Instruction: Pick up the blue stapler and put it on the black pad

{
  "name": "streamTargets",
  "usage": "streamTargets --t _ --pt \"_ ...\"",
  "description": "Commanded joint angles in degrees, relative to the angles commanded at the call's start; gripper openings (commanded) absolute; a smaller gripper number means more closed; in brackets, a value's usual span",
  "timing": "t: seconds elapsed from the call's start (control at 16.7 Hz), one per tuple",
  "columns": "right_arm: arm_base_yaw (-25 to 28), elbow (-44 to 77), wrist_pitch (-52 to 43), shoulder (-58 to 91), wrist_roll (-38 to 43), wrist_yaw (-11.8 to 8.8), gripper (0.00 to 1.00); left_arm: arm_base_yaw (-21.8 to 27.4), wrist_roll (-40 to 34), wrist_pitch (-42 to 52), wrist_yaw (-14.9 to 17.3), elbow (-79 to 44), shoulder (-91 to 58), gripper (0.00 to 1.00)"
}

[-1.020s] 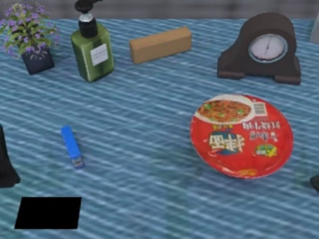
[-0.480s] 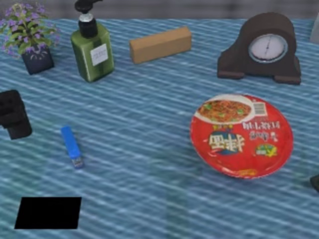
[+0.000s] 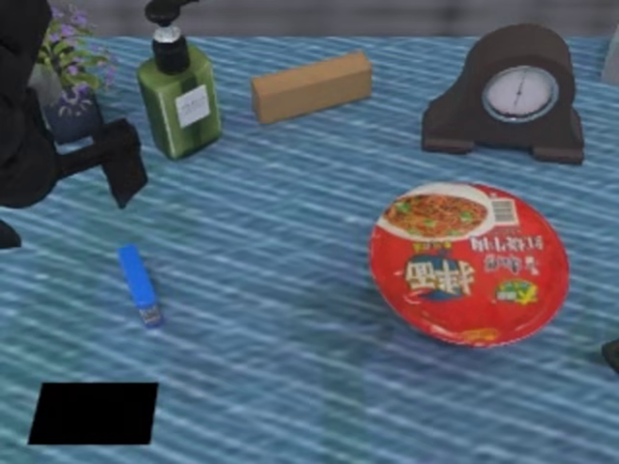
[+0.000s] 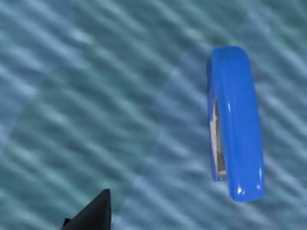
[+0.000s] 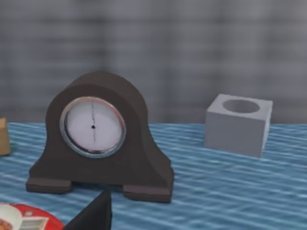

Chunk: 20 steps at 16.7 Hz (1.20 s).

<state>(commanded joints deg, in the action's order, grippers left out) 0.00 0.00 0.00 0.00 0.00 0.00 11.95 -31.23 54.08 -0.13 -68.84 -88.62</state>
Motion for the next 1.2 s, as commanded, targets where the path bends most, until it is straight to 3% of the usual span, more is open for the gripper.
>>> streamTargets --t 0.3,0.54,0.9,1.2 --pt "0.00 0.00 0.00 0.00 0.00 0.00 1.00 2.34 -6.39 10.36 0.18 -14.24 -17.50 1.00" --pt "0.00 0.00 0.00 0.00 0.00 0.00 1.00 3.04 -8.28 13.27 0.32 -18.62 -22.29 1.00" --pt "0.00 0.00 0.00 0.00 0.00 0.00 1.00 2.79 -8.11 12.23 0.32 -17.65 -22.46 1.00" --pt "0.00 0.00 0.00 0.00 0.00 0.00 1.00 2.87 -8.03 0.39 0.34 -10.39 -26.34 1.00"
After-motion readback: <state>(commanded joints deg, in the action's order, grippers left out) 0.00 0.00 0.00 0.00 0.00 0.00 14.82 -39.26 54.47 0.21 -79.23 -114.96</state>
